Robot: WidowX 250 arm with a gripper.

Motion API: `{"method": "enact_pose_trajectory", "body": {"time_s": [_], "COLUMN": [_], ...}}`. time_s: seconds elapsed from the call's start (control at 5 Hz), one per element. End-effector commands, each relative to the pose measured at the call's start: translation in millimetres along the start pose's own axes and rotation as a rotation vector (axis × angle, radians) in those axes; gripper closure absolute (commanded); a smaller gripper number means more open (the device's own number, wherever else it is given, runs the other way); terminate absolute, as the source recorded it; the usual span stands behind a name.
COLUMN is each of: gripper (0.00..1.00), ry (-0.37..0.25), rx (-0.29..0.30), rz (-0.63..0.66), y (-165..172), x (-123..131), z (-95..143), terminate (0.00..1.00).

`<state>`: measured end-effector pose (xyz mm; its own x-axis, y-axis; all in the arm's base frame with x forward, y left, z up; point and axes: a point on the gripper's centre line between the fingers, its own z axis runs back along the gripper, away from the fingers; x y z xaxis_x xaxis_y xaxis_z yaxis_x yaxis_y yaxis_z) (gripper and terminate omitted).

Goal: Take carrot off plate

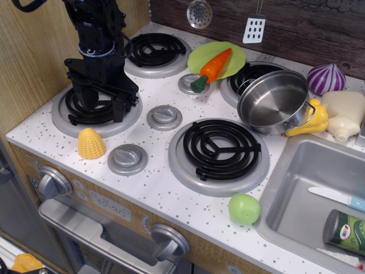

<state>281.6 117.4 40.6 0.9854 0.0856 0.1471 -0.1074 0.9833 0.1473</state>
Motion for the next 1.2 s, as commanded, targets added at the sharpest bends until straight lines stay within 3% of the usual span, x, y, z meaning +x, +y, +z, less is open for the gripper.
{"method": "enact_pose_trajectory", "body": {"time_s": [0.0, 0.2, 0.4, 0.6, 1.0], "gripper": [0.00, 0.00, 0.00, 0.00, 0.00], "ry": [0.000, -0.060, -0.090, -0.133, -0.246], "rx": [0.000, -0.020, -0.023, -0.072, -0.111], "rz": [0.000, 0.002, -0.027, -0.038, -0.174], "y": [0.0, -17.0, -30.2, -39.7, -47.6], "x": [0.0, 29.9, 59.3, 88.4, 137.6], "z": [0.0, 11.1, 42.2, 61.6, 66.0], "terminate": [0.00, 0.00, 0.00, 0.00, 0.00]}}
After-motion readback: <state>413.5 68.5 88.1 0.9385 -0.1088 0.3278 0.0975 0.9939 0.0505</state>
